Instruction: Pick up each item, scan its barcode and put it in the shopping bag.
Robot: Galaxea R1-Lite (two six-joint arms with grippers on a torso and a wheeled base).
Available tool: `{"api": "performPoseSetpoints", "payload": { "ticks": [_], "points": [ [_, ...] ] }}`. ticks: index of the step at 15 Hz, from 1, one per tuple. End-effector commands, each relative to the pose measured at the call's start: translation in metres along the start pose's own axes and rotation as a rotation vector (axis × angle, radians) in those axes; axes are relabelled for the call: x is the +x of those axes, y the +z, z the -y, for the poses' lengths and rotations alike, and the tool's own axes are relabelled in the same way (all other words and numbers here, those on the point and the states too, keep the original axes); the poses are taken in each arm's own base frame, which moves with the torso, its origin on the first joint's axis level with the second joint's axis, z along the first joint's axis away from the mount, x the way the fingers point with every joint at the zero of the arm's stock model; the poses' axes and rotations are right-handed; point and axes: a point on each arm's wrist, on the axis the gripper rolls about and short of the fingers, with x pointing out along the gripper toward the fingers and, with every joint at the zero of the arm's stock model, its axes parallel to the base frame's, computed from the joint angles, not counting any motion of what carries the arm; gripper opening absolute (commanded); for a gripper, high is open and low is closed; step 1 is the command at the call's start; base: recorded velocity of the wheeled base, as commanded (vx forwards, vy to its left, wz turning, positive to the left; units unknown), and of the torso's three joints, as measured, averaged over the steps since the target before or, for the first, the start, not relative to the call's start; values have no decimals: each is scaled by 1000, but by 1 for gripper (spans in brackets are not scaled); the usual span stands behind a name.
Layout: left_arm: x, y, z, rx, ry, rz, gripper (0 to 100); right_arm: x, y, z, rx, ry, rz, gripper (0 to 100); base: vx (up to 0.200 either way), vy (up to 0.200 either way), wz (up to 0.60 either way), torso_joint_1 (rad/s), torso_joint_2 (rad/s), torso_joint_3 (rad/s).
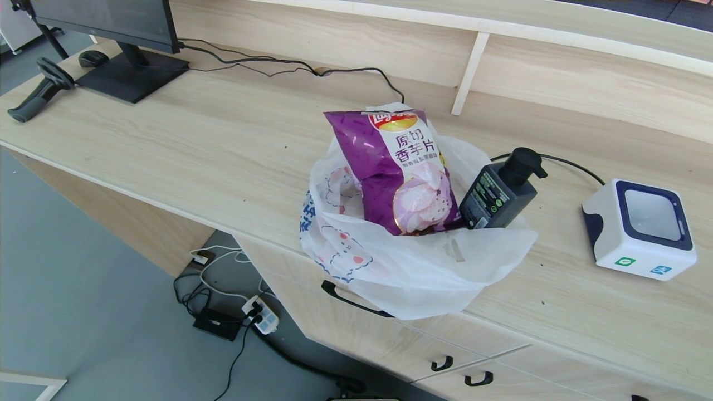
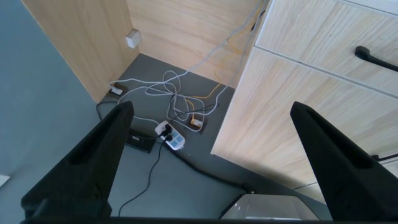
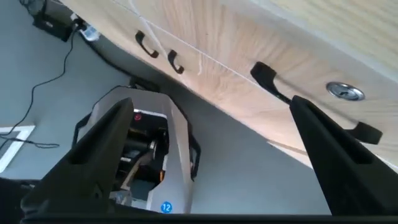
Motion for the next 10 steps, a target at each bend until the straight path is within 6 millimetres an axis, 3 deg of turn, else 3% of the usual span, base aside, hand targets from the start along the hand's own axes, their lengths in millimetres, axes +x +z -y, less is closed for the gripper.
{"api": "performPoseSetpoints", "payload": {
  "ticks": [1,5,10],
  "points": [
    [0,0,0,0,0,0,100,-21,-9,-2,20,-158,284,100,0,0,0,0,0,0],
    [0,0,0,0,0,2,100,-29,-14,-4,12,-192,416,100,0,0,0,0,0,0],
    [0,0,0,0,0,2,100,-28,-15,-4,57,-213,400,100,0,0,0,0,0,0]
  ]
}}
